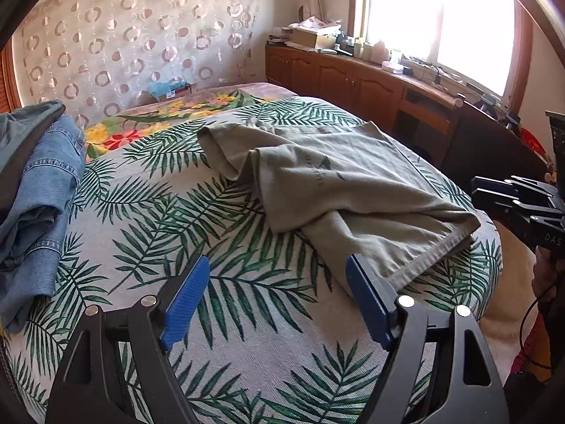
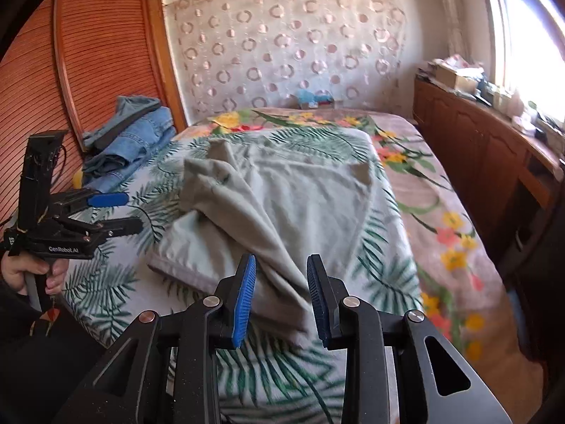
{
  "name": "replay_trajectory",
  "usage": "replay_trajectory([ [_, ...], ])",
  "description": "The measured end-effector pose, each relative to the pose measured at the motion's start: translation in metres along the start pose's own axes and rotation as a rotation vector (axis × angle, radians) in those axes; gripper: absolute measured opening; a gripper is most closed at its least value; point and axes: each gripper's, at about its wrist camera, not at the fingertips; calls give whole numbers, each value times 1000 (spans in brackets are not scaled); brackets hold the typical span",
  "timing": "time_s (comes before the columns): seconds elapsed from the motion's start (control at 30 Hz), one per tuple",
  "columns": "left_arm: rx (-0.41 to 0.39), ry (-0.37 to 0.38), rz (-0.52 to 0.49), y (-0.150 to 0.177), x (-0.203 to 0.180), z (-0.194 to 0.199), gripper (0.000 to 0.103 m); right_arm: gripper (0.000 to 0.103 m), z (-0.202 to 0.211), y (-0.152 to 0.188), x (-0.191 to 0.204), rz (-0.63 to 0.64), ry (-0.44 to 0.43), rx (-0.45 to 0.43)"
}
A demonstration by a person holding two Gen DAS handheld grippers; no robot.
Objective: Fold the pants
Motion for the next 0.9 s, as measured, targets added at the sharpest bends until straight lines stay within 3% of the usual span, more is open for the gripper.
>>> replay_trajectory([
  [0.17,-11,-29,4,-5,12,1,80,31,-35,-15,16,27,-93,0],
  [0.57,-35,-76,57,-2,47,13,80,31,-105,-33,51,138,-235,102],
  [0.9,-37,-100,89,7,66,21,80,31,-142,-38,68,259,-263,196],
])
Point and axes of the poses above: each gripper's, at about its wrist camera, not at the fingertips, and z roughly against the way its jaws point, x to its left, y to its underside, and after that the axes turned 9 degrees about -x, right-handed
